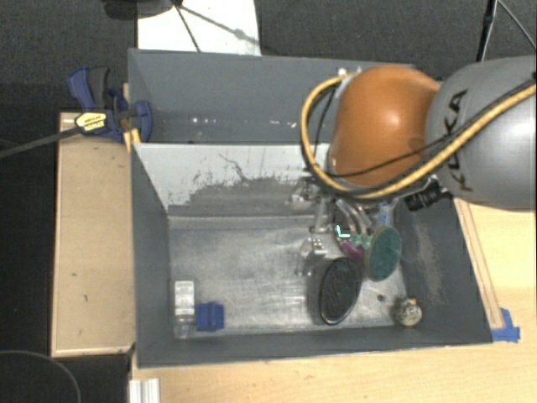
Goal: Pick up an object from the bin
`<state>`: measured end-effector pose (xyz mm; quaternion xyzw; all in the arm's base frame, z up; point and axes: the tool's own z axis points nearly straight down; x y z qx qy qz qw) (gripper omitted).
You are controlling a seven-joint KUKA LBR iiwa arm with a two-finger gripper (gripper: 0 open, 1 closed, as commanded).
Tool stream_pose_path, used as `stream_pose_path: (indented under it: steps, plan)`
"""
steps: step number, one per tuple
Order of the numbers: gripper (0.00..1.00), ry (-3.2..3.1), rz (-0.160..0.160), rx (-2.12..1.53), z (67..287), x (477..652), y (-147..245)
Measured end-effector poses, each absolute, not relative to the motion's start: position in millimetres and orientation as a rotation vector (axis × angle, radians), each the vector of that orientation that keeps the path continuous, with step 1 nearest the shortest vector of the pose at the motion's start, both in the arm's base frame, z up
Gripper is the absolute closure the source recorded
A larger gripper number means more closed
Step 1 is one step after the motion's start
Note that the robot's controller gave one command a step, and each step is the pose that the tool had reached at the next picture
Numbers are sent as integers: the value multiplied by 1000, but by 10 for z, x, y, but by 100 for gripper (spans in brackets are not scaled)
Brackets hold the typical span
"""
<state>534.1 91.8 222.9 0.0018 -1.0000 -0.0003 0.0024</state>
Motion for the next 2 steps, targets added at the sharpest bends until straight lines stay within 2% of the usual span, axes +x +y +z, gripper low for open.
stream_pose_path:
  steps: [1,2]
  plan:
    - [0,-3150,-4,23,710,4987,472]
    - [0,-3135,1,-274,996,4864,-121]
